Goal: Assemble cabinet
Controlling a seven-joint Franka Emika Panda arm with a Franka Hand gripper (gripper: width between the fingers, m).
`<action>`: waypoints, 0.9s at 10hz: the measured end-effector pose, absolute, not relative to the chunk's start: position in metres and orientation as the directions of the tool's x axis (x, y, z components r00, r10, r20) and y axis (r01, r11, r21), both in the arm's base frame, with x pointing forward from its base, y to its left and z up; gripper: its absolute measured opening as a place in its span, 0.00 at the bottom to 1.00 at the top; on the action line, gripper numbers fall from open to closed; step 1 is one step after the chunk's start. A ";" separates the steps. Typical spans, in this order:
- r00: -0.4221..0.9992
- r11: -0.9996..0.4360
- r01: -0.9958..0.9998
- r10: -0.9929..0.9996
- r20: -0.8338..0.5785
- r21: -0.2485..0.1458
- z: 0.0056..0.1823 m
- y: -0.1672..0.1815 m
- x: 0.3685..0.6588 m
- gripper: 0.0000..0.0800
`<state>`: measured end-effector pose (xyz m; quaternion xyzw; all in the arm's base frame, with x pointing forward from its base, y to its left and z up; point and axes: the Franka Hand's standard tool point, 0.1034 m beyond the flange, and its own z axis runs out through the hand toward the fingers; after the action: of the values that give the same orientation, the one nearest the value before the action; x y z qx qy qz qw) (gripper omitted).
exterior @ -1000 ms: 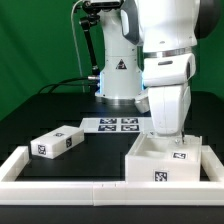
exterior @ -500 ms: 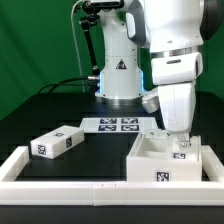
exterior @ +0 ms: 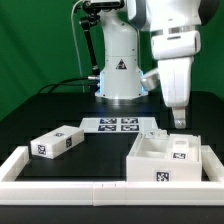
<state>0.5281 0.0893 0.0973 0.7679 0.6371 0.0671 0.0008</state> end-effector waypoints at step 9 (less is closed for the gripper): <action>-0.158 0.149 0.981 0.985 0.072 0.126 0.085 0.071 0.506 1.00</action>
Offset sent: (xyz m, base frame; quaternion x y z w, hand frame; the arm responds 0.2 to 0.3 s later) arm 0.0000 0.0000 0.0000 0.0000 0.0000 0.0000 1.0000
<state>0.5058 0.0714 0.0846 0.6486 0.7577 0.0713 0.0136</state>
